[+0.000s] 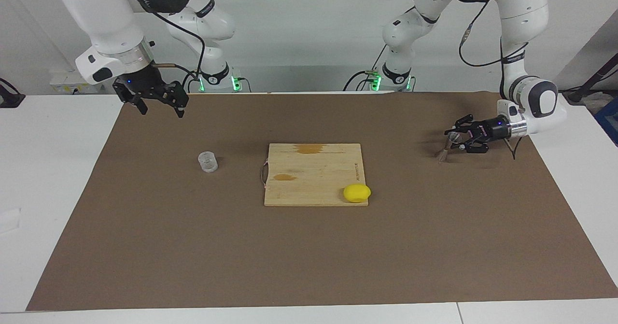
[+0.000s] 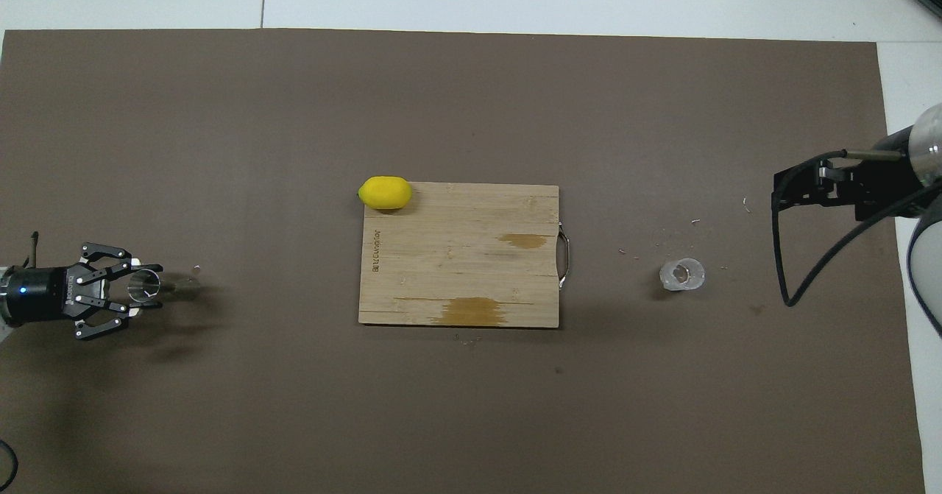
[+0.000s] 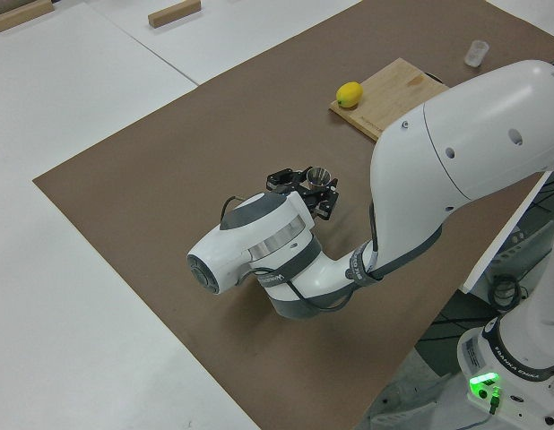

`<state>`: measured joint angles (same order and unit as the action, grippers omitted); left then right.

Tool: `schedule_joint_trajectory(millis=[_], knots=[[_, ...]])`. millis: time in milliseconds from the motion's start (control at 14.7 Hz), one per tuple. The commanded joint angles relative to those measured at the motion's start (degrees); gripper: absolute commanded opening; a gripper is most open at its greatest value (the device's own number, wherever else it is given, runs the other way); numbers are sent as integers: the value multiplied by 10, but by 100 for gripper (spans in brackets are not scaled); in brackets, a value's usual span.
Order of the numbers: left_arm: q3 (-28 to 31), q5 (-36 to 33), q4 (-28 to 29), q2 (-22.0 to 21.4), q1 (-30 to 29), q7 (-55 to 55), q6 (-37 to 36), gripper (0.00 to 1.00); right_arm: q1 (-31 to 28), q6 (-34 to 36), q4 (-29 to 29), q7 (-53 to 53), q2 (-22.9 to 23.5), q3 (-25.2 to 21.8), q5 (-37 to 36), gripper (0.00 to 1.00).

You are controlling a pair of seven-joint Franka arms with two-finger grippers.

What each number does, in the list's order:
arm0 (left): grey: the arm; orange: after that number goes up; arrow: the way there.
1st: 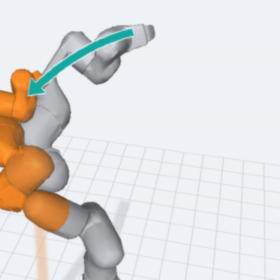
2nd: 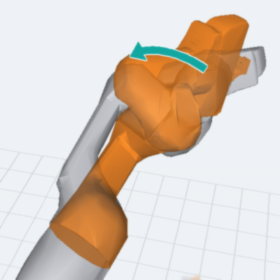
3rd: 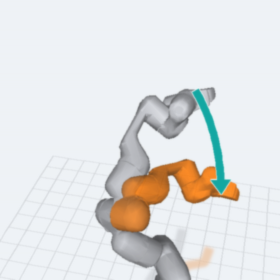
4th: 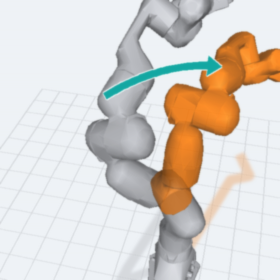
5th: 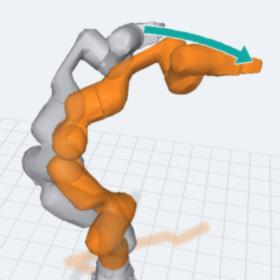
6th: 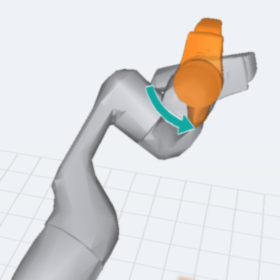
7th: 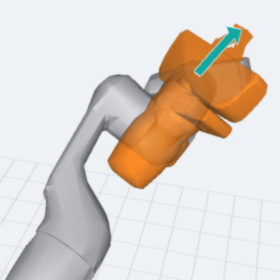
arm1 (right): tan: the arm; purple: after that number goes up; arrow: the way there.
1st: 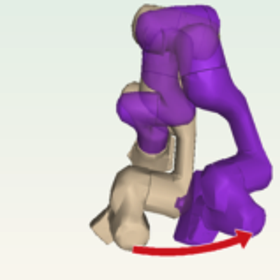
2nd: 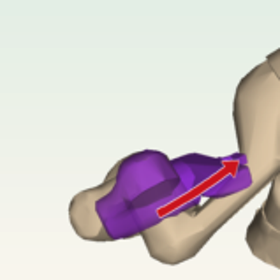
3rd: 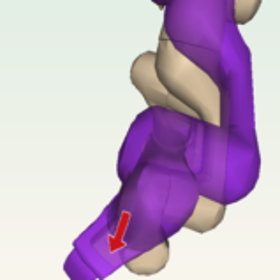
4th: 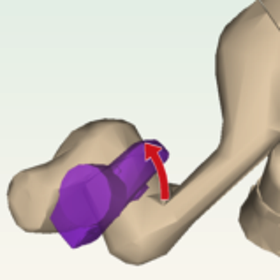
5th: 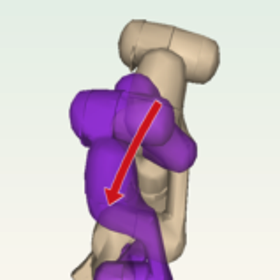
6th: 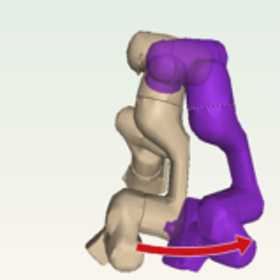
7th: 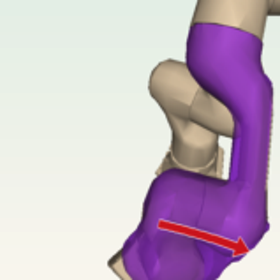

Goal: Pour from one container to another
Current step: 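Open the left gripper and close it around the dark cup, then carry the dark cup onto the wooden board with the left gripper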

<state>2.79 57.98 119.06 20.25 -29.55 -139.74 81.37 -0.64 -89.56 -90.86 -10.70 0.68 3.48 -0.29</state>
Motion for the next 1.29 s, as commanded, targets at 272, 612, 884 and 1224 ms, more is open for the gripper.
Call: schedule_joint_trajectory(millis=[272, 612, 884, 1224], knots=[[3, 12, 4, -12, 4, 0, 7, 33, -8, 11, 9, 16, 2, 2, 14, 99], [-2, 57, 7, -32, 54, 38, -3, 33, -8, 11, 9, 16, 2, 2, 14, 99], [-2, 115, 12, -37, 138, 88, -4, 34, -8, 11, 9, 16, 2, 2, 14, 99], [-1, 228, 44, -56, 259, 140, 51, 34, -8, 13, 9, 16, 2, 1, 14, 99]])
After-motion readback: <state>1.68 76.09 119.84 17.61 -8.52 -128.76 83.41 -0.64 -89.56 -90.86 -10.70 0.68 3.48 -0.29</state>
